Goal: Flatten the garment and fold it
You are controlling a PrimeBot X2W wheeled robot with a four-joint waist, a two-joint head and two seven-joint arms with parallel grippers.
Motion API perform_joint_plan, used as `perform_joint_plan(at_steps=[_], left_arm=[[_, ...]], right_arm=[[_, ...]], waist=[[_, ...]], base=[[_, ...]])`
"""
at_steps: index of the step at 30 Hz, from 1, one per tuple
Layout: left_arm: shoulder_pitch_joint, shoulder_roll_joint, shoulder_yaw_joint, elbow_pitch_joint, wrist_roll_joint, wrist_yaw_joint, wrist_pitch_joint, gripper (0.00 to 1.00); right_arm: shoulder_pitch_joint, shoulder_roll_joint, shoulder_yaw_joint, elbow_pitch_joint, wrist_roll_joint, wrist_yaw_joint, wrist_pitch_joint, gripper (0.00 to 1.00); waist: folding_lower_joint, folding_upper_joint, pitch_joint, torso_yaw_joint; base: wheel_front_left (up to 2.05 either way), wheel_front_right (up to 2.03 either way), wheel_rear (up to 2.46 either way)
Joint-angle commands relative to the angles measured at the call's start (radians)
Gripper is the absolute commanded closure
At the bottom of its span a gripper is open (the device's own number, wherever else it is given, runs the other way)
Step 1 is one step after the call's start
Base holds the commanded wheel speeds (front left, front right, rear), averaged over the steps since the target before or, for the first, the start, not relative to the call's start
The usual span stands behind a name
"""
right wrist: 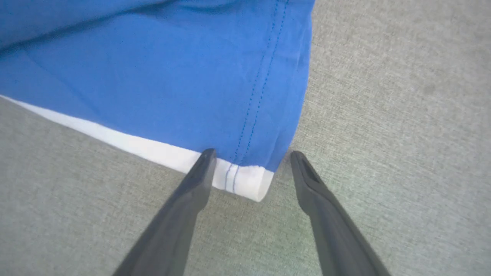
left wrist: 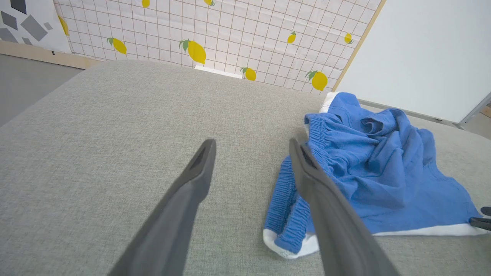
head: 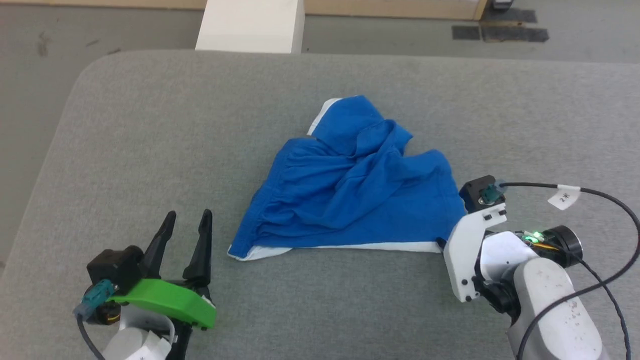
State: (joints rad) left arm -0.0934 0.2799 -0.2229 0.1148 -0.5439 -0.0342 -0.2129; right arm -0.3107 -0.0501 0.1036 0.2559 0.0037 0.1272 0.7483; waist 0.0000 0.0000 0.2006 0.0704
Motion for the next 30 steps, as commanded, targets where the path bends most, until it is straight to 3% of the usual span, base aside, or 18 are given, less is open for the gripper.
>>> perform_joint_plan(at_steps=[1,9,10,12,24,30], left_arm=[[-0.020,-0.005,-0.003,0.004,0.004,-0.005,-0.008,0.00],[-0.034,-0.010,-0.012,0.025,-0.002,-0.011,-0.011,0.00],[-0.035,-0.010,-0.012,0.027,-0.003,-0.011,-0.011,0.00],[-0.034,-0.009,-0.012,0.031,-0.004,-0.011,-0.013,0.00],[-0.011,0.003,-0.026,0.030,-0.020,0.013,0.061,0.00],[-0.014,0.029,-0.080,-0.019,-0.059,0.031,0.304,0.00]], right_arm=[[-0.019,0.000,0.001,0.016,-0.008,0.003,0.002,0.00],[-0.026,0.000,0.039,0.088,-0.015,0.003,0.030,0.00],[-0.027,0.000,0.039,0.091,-0.008,0.003,0.034,0.62],[-0.030,0.000,0.036,0.089,0.002,0.003,0.028,1.00],[-0.024,0.000,-0.052,-0.028,0.089,0.003,-0.028,1.00],[0.003,0.000,-0.054,-0.079,0.091,0.003,-0.010,1.00]], waist=[[0.0000,0.0000,0.019,0.017],[0.0000,0.0000,0.036,0.023],[0.0000,0.0000,0.035,0.022],[0.0000,0.0000,0.031,0.019],[0.0000,0.0000,-0.020,-0.002],[0.0000,0.0000,-0.028,-0.016]], base=[[0.00,0.00,0.00],[0.00,0.00,0.00],[0.00,0.00,0.00],[0.00,0.00,0.00],[0.00,0.00,0.00],[0.00,0.00,0.00]])
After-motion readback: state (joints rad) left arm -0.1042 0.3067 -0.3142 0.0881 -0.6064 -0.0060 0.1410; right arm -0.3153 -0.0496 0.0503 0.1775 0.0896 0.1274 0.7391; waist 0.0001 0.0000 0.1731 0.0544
